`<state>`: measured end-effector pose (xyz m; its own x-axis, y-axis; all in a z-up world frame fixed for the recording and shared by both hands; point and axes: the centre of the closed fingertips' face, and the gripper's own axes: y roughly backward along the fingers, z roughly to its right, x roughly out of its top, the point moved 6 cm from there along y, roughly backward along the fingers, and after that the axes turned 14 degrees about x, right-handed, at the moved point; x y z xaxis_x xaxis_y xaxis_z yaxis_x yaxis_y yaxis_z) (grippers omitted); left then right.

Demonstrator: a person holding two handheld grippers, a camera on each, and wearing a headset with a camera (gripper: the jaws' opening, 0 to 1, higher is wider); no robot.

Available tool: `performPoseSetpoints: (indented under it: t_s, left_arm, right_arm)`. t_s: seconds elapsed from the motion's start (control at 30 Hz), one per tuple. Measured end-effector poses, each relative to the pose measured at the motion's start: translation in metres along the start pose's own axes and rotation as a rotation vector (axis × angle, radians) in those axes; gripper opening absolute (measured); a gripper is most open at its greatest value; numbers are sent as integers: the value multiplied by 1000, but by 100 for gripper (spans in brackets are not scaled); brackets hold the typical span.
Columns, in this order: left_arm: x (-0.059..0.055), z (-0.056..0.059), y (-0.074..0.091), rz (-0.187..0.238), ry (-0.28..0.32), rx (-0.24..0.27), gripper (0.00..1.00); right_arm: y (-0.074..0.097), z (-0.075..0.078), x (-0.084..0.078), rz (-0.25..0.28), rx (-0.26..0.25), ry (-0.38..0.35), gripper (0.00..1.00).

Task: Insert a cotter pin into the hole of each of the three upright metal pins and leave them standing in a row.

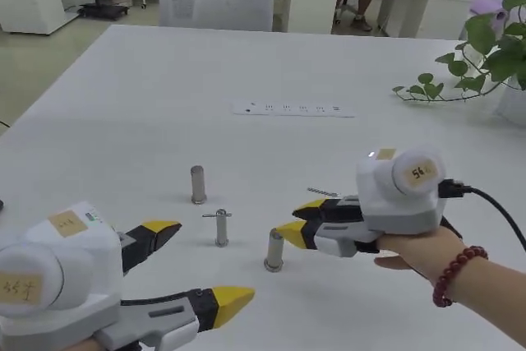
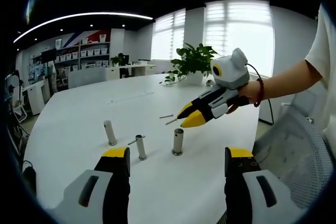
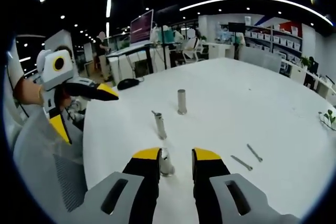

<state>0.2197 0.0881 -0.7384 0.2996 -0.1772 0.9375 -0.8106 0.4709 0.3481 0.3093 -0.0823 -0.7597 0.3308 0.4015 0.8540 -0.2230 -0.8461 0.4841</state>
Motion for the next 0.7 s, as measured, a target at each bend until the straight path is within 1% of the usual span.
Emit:
performPoseSetpoints:
  t_s: [0.1,0.23,0.33,0.4,0.47,0.6,0.63,0.67,0.7]
  left_arm:
    - [1,1,-1,2,0,-2,73]
    - [2,3,-2,6,3,-4,73]
    - [3,4,-3,3,-1,-5,74]
    - [4,4,-3,6,-1,-4,74]
    - [4,4,-3,7,0,-2,74]
    - [5,3,-3,9,-2,0,74]
    - [5,3,-2,10,-3,1,74]
    - [5,3,-2,10,-5,2,74]
    - [5,2,-2,10,-5,2,74]
  right_arm:
    - [7,9,-1,-19,-15,5,24]
    - [14,19,-2,-27,-33,-2,24]
    - [18,30,-5,-60,-47,-2,24]
    - [19,36,-5,-68,-47,-6,24]
    - [21,42,-7,-99,-53,10,24]
    - [22,54,-9,-119,-65,6,24]
    - [24,58,-10,-134,-77,14,24]
    - [25,62,-12,-165,-81,33,23]
    - [25,65,-14,-180,-87,33,23]
